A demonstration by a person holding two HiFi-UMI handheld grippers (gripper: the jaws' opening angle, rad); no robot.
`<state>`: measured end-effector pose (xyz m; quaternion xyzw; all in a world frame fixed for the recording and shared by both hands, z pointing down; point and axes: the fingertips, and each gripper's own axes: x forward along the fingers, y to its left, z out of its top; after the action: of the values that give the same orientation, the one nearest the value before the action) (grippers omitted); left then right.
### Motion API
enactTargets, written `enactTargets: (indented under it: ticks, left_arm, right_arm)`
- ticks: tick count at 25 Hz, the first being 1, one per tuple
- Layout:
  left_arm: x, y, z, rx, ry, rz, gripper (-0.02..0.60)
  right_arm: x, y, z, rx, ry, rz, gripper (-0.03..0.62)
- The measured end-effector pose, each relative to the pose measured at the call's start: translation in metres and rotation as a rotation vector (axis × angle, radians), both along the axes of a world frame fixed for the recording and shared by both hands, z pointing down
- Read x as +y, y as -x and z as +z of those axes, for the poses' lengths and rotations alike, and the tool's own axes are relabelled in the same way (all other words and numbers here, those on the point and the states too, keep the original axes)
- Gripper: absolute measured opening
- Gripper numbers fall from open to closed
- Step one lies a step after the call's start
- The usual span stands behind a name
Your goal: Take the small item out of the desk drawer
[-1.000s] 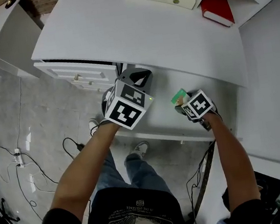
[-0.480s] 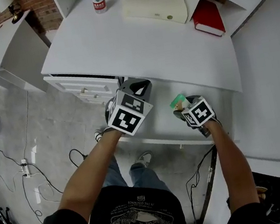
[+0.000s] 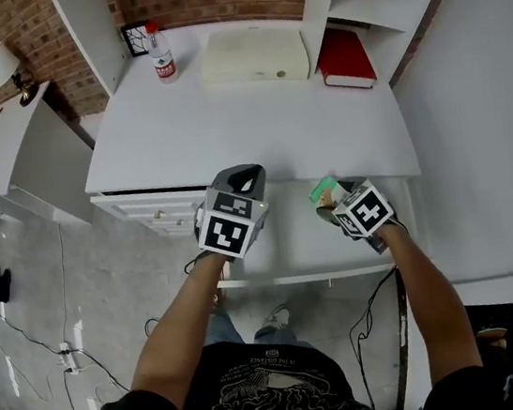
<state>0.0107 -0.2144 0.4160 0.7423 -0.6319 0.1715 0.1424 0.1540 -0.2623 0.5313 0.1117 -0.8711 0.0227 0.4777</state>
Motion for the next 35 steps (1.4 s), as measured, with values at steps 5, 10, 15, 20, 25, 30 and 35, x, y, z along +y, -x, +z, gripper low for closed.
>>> enactTargets:
  ticks: [5,10,15,20,25,30,35]
  left_arm:
    - [-0.018,0.004,-0.034,-0.016,-0.043,0.022,0.006]
    - [-0.038,0.011,-0.060,-0.017,-0.081,0.047,0.006]
    - [-0.052,0.023,-0.076,-0.009,-0.097,0.071,0.006]
    - [-0.072,0.037,-0.095,-0.030,-0.124,0.102,0.006]
    - [-0.087,0.043,-0.115,-0.045,-0.159,0.141,0.006]
    - [-0.093,0.046,-0.121,-0.043,-0.173,0.167,0.006]
    - [-0.096,0.052,-0.121,-0.038,-0.172,0.165,0.006]
  right_arm:
    - [-0.030,0.007,-0.058,-0.122,-0.058,0.107,0.348]
    - [-0.054,0.015,-0.109,-0.215,-0.137,0.194,0.348]
    - [-0.072,0.028,-0.164,-0.352,-0.205,0.300,0.348]
    - [-0.079,0.041,-0.207,-0.484,-0.256,0.408,0.348]
    - [-0.082,0.045,-0.240,-0.603,-0.321,0.520,0.347]
    - [-0.084,0.043,-0.258,-0.650,-0.371,0.592,0.347]
    - [-0.088,0.036,-0.268,-0.667,-0.400,0.639,0.347]
